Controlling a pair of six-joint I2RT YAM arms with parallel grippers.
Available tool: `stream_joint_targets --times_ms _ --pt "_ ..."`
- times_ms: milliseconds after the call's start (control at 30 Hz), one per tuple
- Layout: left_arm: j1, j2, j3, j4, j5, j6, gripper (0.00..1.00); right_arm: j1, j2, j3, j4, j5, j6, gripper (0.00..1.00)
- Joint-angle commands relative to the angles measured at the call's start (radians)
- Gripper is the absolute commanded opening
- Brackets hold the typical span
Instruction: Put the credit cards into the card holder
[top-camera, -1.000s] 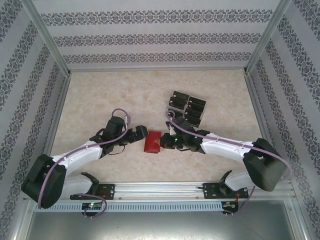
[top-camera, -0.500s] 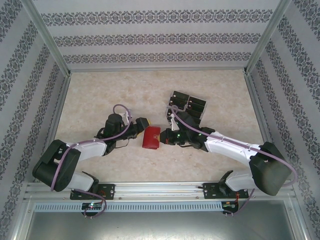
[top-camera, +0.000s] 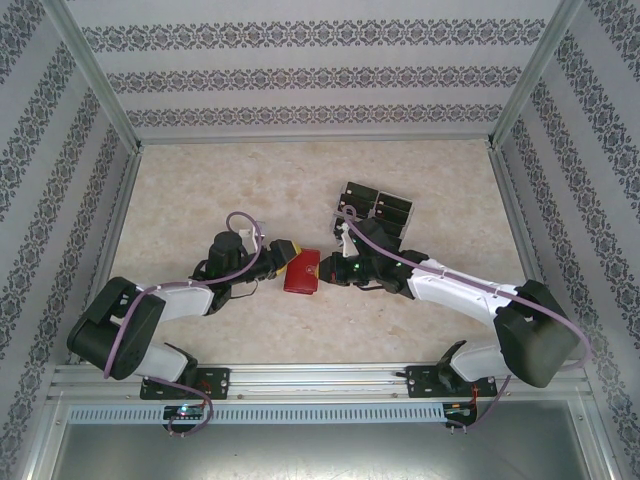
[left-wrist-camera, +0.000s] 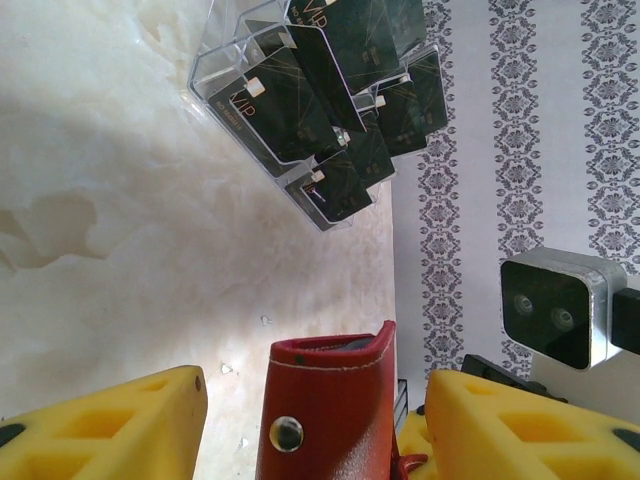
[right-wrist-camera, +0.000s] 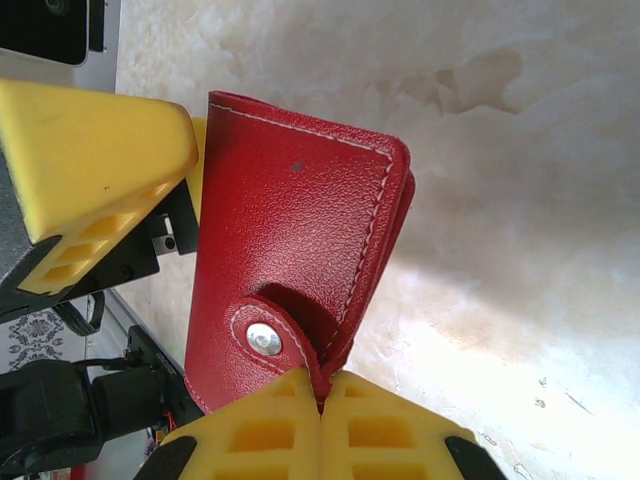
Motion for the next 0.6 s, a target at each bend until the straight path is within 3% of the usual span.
stream_joint_targets --times_ms 0,200,300,400,500,533,567 --pt "0.006 0.020 0.005 0.070 0.024 -0.009 0.60 -0.010 0.010 0.023 0.026 -0.030 -0.011 0.00" --pt "0.003 0.061 0.014 0.118 0.036 -0.028 0.55 -0.009 0.013 0.021 0.029 -0.034 -0.009 0.00" --pt "0.003 0.087 0.012 0.165 0.041 -0.049 0.45 -0.009 0.018 0.021 0.031 -0.036 -0.009 0.00" --pt "0.000 0.116 0.010 0.224 0.052 -0.073 0.26 -0.010 0.020 0.023 0.029 -0.041 -0.012 0.00" --pt "0.000 0.137 0.004 0.283 0.053 -0.106 0.03 -0.016 -0.004 0.033 -0.024 -0.014 -0.024 0.26" --pt "0.000 0.135 0.000 0.291 0.043 -0.114 0.00 -0.020 -0.027 0.033 -0.051 0.010 -0.025 0.41" --pt "0.000 0.130 -0.005 0.288 0.027 -0.114 0.00 -0.021 -0.054 0.040 -0.092 0.055 -0.026 0.49"
